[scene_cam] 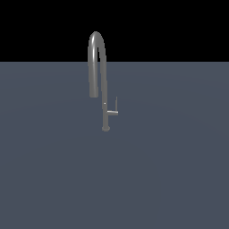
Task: Turn on the faucet by rotating a designated handle.
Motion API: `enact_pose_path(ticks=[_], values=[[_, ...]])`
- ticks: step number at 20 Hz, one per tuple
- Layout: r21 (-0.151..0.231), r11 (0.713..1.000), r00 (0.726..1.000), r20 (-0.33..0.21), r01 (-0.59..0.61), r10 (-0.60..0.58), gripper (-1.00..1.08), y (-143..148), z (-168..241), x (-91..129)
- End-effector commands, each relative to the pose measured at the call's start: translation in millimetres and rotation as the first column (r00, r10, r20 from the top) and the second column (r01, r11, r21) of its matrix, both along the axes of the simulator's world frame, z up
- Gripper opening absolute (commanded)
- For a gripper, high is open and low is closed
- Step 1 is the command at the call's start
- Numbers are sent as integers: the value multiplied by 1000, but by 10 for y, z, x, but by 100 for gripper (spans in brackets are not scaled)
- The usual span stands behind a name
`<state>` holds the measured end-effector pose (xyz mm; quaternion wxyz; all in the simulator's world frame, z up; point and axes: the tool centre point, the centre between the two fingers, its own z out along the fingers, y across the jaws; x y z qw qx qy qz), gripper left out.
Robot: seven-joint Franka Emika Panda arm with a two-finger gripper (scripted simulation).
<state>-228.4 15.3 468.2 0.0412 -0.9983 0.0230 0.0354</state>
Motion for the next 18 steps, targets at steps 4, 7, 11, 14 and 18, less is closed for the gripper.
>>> enact_pose_path(ticks=[4,7,11,14,18], values=[[61,996,996,-64,70,-66,-100,17,-66,251],[100,988,988,-109,119,-108,-100,21,-119,422],[150,970,971,-174,189,-162,-100,18,-202,653],[185,952,953,-225,244,-200,-100,10,-276,828],[228,920,923,-296,319,-247,-100,-10,-388,1060]])
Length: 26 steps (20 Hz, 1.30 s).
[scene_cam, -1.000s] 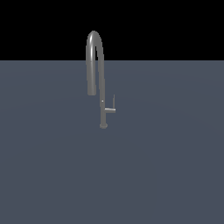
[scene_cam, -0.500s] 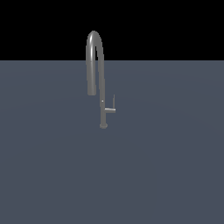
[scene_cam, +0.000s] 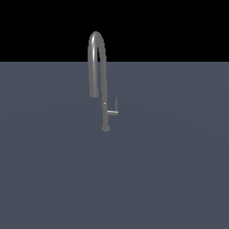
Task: Turn on the faucet by rotating a designated handle.
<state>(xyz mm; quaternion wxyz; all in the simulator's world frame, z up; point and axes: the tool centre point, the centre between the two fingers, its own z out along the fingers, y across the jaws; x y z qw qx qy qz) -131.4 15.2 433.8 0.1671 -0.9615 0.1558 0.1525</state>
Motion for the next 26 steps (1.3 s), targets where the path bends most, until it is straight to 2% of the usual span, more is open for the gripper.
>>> enact_pose_path(ticks=[1,8,14,20,26], values=[[40,998,998,-39,44,-42,-100,-15,-75,148],[144,974,975,-160,175,-152,-100,-73,-325,543],[223,928,932,-276,299,-234,-100,-139,-591,867],[287,856,865,-403,431,-300,-100,-213,-914,1170],[330,752,768,-539,570,-346,-100,-287,-1307,1448]])
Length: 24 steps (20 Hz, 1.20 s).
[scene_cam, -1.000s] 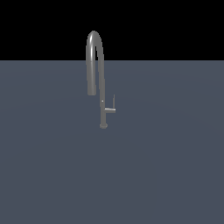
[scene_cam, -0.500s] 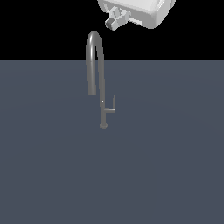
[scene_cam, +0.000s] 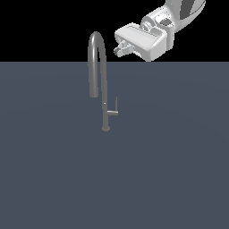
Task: Turn on the faucet by rotating a designated handle.
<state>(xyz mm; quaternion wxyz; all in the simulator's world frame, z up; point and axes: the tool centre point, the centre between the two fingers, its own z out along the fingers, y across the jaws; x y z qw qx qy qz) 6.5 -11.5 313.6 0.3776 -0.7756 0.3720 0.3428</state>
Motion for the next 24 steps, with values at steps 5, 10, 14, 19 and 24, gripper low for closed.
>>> enact_pose_path(ticks=[5,10,14,19,24], values=[[133,979,981,-141,154,-135,-100,-66,-478,265],[217,935,939,-262,282,-223,-100,-86,-880,419],[263,891,898,-347,371,-272,-100,-78,-1166,498],[297,841,851,-425,453,-309,-100,-50,-1437,552],[313,806,818,-473,502,-326,-100,-20,-1604,577]])
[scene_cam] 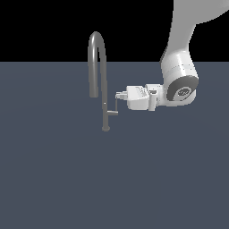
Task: Turn on the faucet by rotating a designated handle.
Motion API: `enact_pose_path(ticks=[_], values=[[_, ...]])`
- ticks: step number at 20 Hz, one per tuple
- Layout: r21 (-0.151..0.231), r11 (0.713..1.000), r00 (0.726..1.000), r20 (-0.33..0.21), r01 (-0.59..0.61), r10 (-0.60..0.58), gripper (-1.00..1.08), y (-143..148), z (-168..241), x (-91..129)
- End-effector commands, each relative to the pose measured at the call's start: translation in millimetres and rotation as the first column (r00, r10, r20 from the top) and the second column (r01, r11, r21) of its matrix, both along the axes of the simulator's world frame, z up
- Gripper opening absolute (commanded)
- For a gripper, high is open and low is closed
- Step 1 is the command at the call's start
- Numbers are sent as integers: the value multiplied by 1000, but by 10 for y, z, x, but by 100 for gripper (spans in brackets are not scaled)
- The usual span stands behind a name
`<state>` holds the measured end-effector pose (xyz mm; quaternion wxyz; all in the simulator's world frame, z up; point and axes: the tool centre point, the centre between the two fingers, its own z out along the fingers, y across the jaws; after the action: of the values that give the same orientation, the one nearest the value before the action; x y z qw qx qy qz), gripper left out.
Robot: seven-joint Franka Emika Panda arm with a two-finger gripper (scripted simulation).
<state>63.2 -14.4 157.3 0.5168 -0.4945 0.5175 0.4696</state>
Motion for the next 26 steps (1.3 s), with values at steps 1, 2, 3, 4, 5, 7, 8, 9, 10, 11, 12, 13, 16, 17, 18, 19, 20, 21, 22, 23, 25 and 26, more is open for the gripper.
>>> enact_pose_path(ticks=[1,2,3,4,5,7,8,9,10,11,12,13,16,17,18,19,20,21,22,23,25,26], values=[[17,1000,1000,-16,18,-18,-100,13,-61,13],[21,1000,1000,-19,23,-22,-100,18,-76,15],[24,999,999,-22,26,-25,-100,21,-87,16],[26,999,999,-23,27,-27,-100,24,-93,17],[26,999,999,-24,28,-27,-100,27,-95,17],[26,999,999,-24,28,-27,-100,26,-96,18],[26,999,999,-24,28,-27,-100,26,-96,18],[26,999,999,-24,28,-27,-100,26,-96,18],[26,999,999,-23,27,-26,-100,26,-95,16],[26,999,999,-23,27,-26,-100,29,-86,-9],[26,999,999,-23,27,-26,-100,32,-77,-34],[26,999,999,-23,27,-26,-100,35,-68,-60],[26,999,999,-23,27,-26,-100,44,-40,-137],[26,999,999,-23,27,-26,-100,47,-30,-164],[26,999,999,-23,27,-26,-100,50,-21,-190],[26,999,999,-23,27,-26,-100,53,-11,-217],[26,999,999,-23,27,-26,-100,56,-1,-244],[26,999,999,-23,27,-26,-100,59,9,-271],[26,999,999,-23,27,-26,-100,59,9,-271],[24,999,999,-23,30,-30,-100,53,-12,-234],[25,999,999,-23,30,-29,-100,59,-15,-297],[25,999,999,-23,30,-29,-100,61,-17,-330]])
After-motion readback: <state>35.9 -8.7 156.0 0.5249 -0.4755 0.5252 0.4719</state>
